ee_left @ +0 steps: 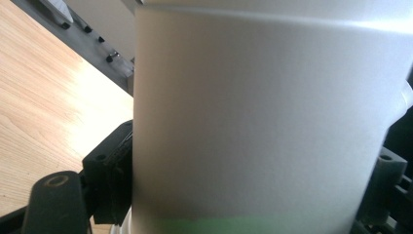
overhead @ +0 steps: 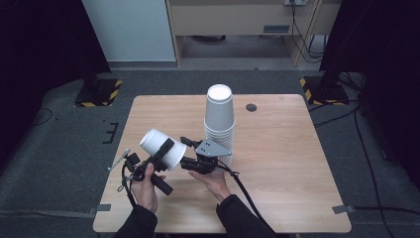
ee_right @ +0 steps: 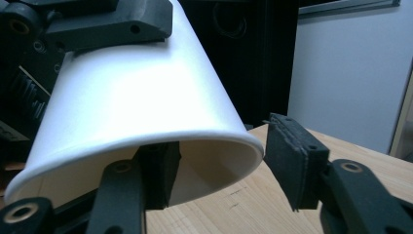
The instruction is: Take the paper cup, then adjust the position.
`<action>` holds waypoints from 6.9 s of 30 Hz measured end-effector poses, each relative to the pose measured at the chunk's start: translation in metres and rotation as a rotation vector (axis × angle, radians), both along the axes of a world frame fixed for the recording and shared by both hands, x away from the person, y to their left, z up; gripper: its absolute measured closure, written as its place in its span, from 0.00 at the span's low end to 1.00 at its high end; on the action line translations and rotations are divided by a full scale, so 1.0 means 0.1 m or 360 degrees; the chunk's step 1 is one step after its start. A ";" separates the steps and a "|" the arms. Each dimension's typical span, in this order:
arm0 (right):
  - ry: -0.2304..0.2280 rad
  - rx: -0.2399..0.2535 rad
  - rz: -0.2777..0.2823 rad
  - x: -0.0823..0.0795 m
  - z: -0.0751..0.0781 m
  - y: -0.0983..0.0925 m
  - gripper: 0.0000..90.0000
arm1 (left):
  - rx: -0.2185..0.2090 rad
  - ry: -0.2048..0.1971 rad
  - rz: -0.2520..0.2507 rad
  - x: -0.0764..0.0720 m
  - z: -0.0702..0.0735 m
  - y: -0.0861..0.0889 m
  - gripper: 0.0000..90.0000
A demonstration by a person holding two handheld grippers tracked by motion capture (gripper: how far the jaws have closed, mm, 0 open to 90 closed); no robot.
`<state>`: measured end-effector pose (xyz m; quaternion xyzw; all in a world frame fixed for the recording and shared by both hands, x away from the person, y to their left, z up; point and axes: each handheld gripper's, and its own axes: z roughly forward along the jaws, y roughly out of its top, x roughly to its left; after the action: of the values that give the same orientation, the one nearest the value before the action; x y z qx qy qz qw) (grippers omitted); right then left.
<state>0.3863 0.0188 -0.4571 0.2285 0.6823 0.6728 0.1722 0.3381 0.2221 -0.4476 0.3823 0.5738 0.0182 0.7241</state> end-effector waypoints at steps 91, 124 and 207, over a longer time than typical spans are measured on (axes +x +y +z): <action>0.0130 -0.0049 0.0027 0.00 0.06 -0.05 0.92 | 0.0082 -0.0061 -0.0020 0.04 0.00 -0.01 0.14; 0.0155 -0.0058 0.0072 -0.01 0.09 -0.15 0.94 | 0.0182 -0.0128 -0.0024 0.08 0.06 0.03 0.09; 0.0204 -0.0115 0.0096 -0.13 0.15 -0.52 0.94 | 0.0278 -0.0127 0.0184 0.13 0.10 0.45 0.12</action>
<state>0.3730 -0.0337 -0.4421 0.2442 0.7223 0.6366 0.1158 0.3514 0.2676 -0.4380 0.4091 0.5618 0.1251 0.7080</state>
